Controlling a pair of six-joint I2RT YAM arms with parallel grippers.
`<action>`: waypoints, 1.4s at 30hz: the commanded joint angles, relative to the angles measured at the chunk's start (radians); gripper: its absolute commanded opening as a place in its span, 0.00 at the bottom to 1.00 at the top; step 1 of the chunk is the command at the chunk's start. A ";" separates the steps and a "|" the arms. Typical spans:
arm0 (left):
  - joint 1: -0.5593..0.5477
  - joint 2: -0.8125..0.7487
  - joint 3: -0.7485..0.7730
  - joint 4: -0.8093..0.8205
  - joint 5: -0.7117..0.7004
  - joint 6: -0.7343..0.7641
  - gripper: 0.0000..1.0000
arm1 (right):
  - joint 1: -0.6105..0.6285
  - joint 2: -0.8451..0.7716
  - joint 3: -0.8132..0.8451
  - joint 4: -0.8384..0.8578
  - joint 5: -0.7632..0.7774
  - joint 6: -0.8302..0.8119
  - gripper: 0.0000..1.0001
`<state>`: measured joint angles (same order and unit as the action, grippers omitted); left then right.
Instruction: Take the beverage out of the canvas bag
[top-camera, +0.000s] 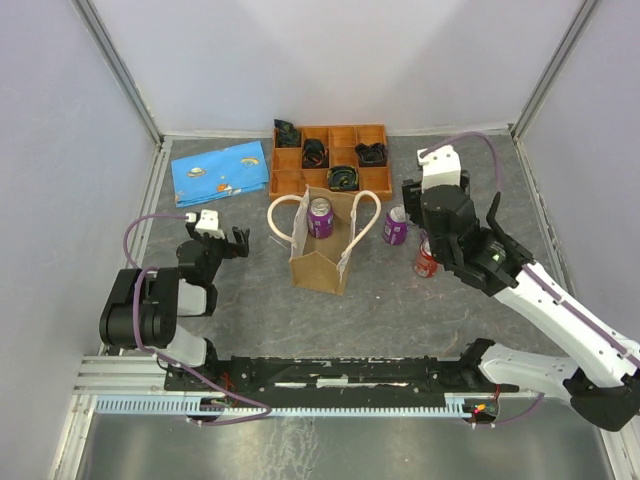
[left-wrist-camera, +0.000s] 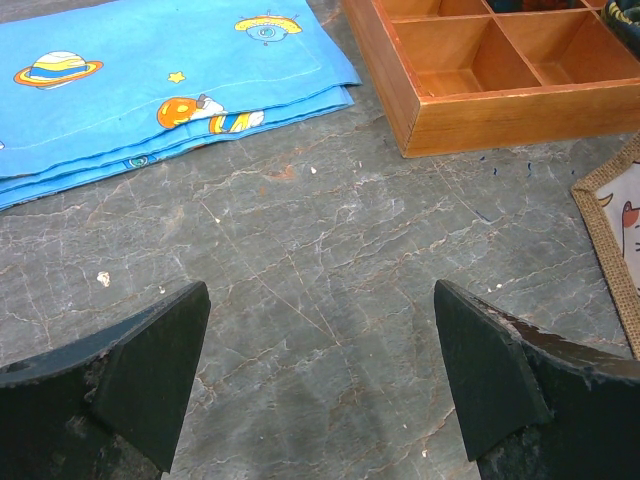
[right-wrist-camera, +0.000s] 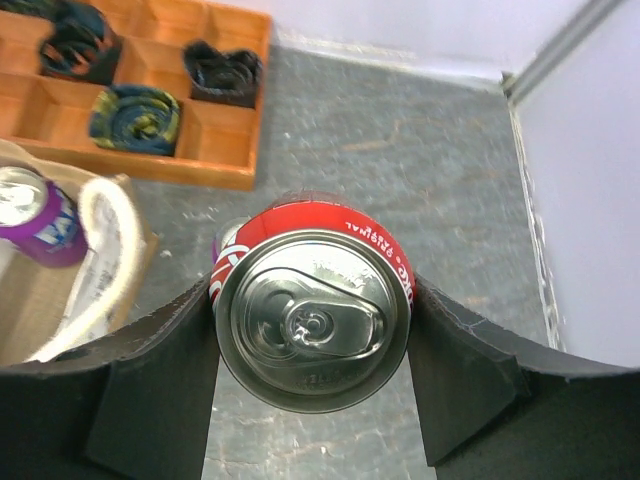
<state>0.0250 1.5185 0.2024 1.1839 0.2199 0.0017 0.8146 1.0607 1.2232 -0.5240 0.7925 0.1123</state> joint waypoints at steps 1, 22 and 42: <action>0.004 -0.003 -0.003 0.057 0.013 0.049 0.99 | -0.046 -0.049 -0.051 0.002 -0.012 0.096 0.00; 0.004 -0.003 -0.003 0.056 0.013 0.049 0.99 | -0.138 0.143 -0.351 0.123 -0.420 0.255 0.00; 0.004 -0.004 -0.003 0.057 0.013 0.049 0.99 | -0.287 0.234 -0.422 0.242 -0.426 0.266 0.00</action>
<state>0.0250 1.5185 0.2024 1.1843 0.2199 0.0021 0.5461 1.2980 0.7868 -0.3614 0.3183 0.3779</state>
